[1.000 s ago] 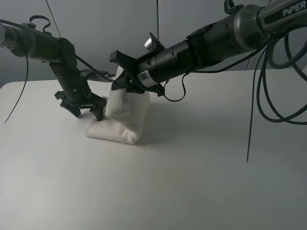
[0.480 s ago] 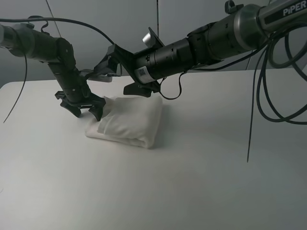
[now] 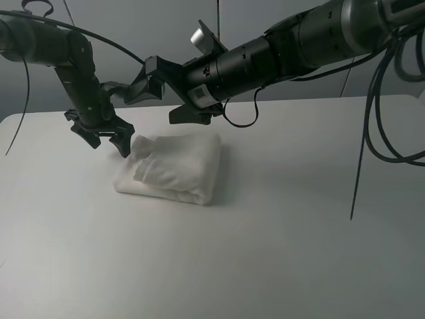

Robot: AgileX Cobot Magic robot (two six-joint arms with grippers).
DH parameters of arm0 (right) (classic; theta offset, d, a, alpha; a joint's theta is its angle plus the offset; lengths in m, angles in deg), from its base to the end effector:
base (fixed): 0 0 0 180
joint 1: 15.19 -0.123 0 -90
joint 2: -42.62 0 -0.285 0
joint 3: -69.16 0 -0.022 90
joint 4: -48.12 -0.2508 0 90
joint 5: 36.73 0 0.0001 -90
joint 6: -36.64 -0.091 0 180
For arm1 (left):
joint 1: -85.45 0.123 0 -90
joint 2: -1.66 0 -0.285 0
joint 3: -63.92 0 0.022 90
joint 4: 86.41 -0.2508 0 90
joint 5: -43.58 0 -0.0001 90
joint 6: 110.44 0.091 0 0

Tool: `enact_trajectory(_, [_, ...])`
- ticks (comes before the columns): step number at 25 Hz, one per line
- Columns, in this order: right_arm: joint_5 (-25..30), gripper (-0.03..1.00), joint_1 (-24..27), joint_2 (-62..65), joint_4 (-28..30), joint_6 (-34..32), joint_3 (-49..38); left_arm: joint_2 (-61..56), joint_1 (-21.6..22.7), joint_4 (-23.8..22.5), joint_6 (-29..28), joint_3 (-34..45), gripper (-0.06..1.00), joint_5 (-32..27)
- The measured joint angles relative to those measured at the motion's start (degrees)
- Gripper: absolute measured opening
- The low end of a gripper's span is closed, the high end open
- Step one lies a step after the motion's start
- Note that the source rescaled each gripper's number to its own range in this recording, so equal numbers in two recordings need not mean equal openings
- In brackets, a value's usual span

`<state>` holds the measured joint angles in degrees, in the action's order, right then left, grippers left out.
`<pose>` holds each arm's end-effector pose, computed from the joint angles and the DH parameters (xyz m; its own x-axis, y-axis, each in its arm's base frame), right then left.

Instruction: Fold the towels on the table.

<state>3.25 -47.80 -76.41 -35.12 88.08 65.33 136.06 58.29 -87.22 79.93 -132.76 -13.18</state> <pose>0.3188 0.2730 0.2110 -0.8700 -0.1028 -0.4822 -0.4650 0.4960 0.7333 0.3923 -0.2000 0.1389 -0.7844 0.6133 -0.0923 0.6135 0.7891 0.0296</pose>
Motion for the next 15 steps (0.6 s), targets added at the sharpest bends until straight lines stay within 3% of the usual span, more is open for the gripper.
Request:
enact_trajectory(6, [-1.6, 1.0, 0.0, 8.4, 17.0, -6.1, 0.4, -6.3, 0.7, -0.1, 1.3, 0.0, 1.0, -1.5])
enact_trajectory(12, [-3.3, 1.0, 0.0, 17.6, 50.0, -27.5, 0.5, -15.9, 0.9, -0.4, 1.8, 0.0, 1.0, -4.8])
enact_trajectory(15, [-1.1, 1.0, 0.0, 22.2, 63.9, -36.3, 0.5, -21.8, 0.9, -0.4, 1.8, 0.0, 1.0, -6.5])
